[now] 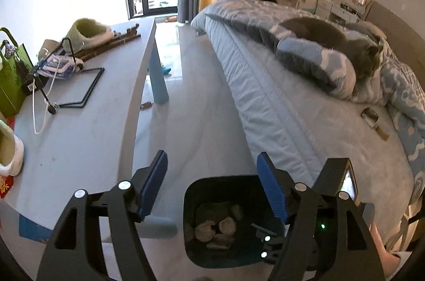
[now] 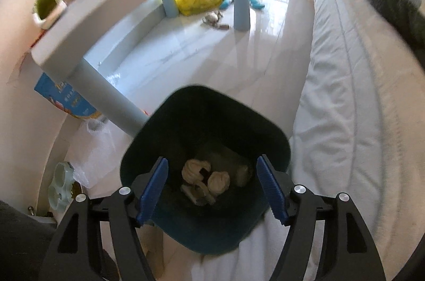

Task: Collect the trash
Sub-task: 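Open the right tool to drop the bubble bag into the bin, then move both tools from the bin back over the bed, then grasp the second cardboard tape core with the right tool while the left approaches the tissue pack, then grasp the black Face tissue pack with the left tool while the right holds the core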

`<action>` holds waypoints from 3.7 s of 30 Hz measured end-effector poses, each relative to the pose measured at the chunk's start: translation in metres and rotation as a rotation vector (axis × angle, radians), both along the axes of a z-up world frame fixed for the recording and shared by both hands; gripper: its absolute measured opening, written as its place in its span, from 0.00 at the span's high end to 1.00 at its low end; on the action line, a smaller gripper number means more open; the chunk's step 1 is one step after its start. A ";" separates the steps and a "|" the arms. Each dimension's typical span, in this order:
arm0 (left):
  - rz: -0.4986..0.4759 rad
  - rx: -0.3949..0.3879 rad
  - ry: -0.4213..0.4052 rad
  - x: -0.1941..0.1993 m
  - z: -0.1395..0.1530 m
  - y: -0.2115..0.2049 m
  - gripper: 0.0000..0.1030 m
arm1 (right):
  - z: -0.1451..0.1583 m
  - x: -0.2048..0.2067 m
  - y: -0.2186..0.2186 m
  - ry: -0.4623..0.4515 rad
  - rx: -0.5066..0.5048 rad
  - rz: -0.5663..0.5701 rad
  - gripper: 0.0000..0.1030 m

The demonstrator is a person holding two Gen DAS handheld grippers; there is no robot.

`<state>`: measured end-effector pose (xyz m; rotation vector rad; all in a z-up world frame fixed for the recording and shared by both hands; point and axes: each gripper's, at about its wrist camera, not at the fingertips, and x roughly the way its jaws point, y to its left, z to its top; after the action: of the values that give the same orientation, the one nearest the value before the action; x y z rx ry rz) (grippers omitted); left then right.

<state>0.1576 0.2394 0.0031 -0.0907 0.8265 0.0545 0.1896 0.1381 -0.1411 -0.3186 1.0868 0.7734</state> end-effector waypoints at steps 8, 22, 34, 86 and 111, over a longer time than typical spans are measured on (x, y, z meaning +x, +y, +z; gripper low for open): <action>-0.001 0.004 -0.051 0.004 0.017 -0.020 0.27 | 0.036 -0.003 -0.023 -0.084 0.070 -0.011 0.28; -0.126 -0.008 -0.099 0.024 0.031 -0.088 0.18 | 0.073 0.019 -0.089 -0.229 0.100 -0.086 0.21; -0.210 -0.004 -0.082 0.055 0.023 -0.134 0.18 | 0.080 0.057 -0.165 -0.268 0.102 -0.223 0.21; -0.596 -0.027 0.073 0.155 -0.049 -0.333 0.18 | 0.029 0.129 -0.383 -0.103 0.078 -0.453 0.54; -0.790 -0.019 0.118 0.196 -0.091 -0.389 0.17 | 0.049 0.129 -0.440 -0.113 0.191 -0.476 0.56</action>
<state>0.3537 -0.1493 -0.0882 0.2265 0.9325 -0.6969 0.3190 -0.3020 -0.0921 0.0604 0.9236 0.4215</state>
